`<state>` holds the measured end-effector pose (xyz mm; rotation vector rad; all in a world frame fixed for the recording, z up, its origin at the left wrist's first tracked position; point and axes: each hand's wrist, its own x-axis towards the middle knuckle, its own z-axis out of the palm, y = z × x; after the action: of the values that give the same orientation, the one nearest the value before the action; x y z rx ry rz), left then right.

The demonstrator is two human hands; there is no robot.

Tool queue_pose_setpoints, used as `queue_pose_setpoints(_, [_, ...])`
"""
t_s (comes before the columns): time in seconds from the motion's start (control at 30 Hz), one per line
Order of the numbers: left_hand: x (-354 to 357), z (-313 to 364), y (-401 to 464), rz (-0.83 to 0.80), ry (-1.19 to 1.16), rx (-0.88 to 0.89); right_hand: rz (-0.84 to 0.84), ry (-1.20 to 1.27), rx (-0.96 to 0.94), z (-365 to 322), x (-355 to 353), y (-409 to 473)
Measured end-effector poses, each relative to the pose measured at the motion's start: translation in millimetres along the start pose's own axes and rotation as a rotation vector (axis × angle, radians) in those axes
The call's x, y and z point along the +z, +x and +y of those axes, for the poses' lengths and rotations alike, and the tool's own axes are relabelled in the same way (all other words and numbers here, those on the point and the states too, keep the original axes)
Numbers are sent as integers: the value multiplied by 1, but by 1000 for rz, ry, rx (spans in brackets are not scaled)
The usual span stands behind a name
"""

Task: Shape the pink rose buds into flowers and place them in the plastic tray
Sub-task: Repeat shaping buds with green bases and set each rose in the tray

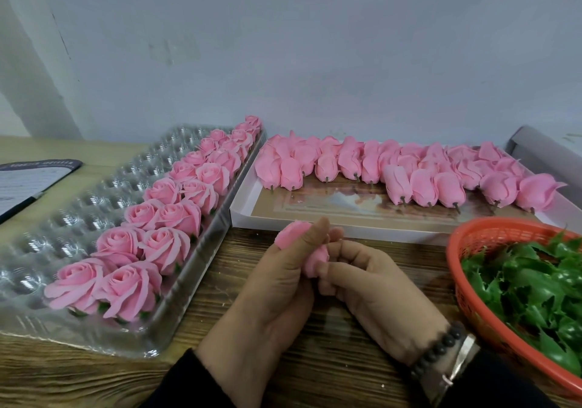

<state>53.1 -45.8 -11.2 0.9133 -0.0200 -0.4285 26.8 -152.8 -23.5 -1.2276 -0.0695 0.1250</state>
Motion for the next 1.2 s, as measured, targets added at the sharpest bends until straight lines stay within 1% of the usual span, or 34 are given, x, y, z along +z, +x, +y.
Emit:
queue_pose_setpoints(0.07, [0, 0, 0, -18, 30, 25, -10, 17, 25, 0, -3, 0])
queue_pose_setpoints(0.17, [-1, -1, 0, 8, 118, 113, 28, -92, -20, -2, -1, -2])
queue_pose_setpoints(0.2, [-2, 0, 0, 35, 173, 168, 68, -158, -61, -3, 0, -2])
queue_pose_setpoints(0.27, [-4, 1, 1, 79, 334, 329, 205, -335, -197, -2, 0, -1])
queue_pose_setpoints(0.33, [-5, 3, 0, 87, 507, 481, 312, -466, -341, -4, 0, -2])
queue_pose_setpoints(0.4, [-4, 3, 0, 92, 619, 536, 311, -508, -417, -5, 1, -4])
queue_pose_setpoints(0.53, [-2, 2, 0, 109, 743, 535, 231, -555, -456, -8, 5, -8])
queue_pose_setpoints(0.63, [-3, 2, 0, 136, 837, 558, 234, -730, -496, -9, 6, -8])
queue_pose_setpoints(0.73, [-5, 1, 0, 160, 886, 583, 255, -770, -486, -9, 8, -8])
queue_pose_setpoints(0.83, [-5, -1, 0, 141, 859, 578, 298, -733, -474, -7, 7, -8])
queue_pose_setpoints(0.9, [-4, -1, 1, 143, 839, 568, 321, -630, -444, -6, 7, -7])
queue_pose_setpoints(0.97, [-4, -1, 1, 149, 828, 555, 300, -555, -405, -7, 8, -7])
queue_pose_setpoints(1.0, [-3, -1, 1, 142, 824, 549, 284, -555, -398, -7, 8, -7])
queue_pose_setpoints(1.07, [-3, -2, 0, 100, 848, 526, 263, -554, -398, -8, 7, -8])
queue_pose_setpoints(1.2, [-2, -3, -1, -14, 888, 443, 279, -455, -371, -9, 4, -7])
